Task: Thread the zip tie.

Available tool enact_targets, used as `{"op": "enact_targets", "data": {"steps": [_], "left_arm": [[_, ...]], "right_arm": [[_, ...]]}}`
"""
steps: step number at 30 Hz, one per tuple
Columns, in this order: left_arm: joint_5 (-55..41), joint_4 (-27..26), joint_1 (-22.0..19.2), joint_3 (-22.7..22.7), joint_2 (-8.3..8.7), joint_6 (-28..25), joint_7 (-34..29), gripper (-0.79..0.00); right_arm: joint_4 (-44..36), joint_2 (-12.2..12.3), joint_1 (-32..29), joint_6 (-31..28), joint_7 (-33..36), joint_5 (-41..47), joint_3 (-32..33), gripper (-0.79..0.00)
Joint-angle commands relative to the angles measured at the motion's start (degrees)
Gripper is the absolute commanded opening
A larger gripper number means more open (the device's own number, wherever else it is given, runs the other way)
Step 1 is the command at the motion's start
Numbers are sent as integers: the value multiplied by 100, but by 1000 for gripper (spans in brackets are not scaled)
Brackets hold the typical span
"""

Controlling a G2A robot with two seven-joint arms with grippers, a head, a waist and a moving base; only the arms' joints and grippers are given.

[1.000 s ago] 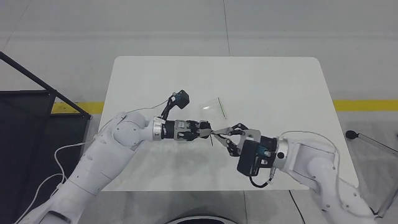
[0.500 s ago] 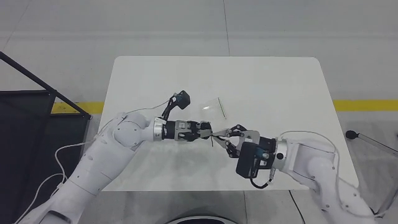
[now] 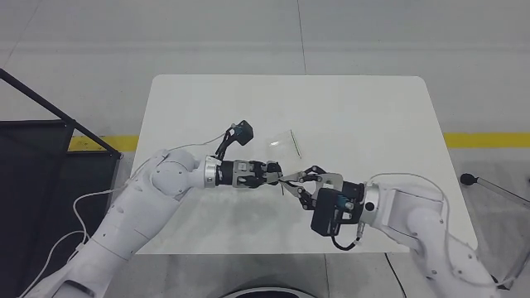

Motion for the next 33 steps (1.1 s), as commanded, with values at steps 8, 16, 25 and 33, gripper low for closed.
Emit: {"op": "enact_targets", "data": {"steps": [8,16,25,33], "left_arm": [[0,0,0,0,0,0,0,-785],[0,0,0,0,0,0,0,-785],[0,0,0,0,0,0,0,-785],[0,0,0,0,0,0,0,-785]], "right_arm": [[60,-9,45,-11,40,36,-35,-785],[132,-23,105,-1,106,99,-73,-785],[52,-16,53,8,46,76,-29,-785],[52,-12,31,-24,33,51,-15,-785]]}}
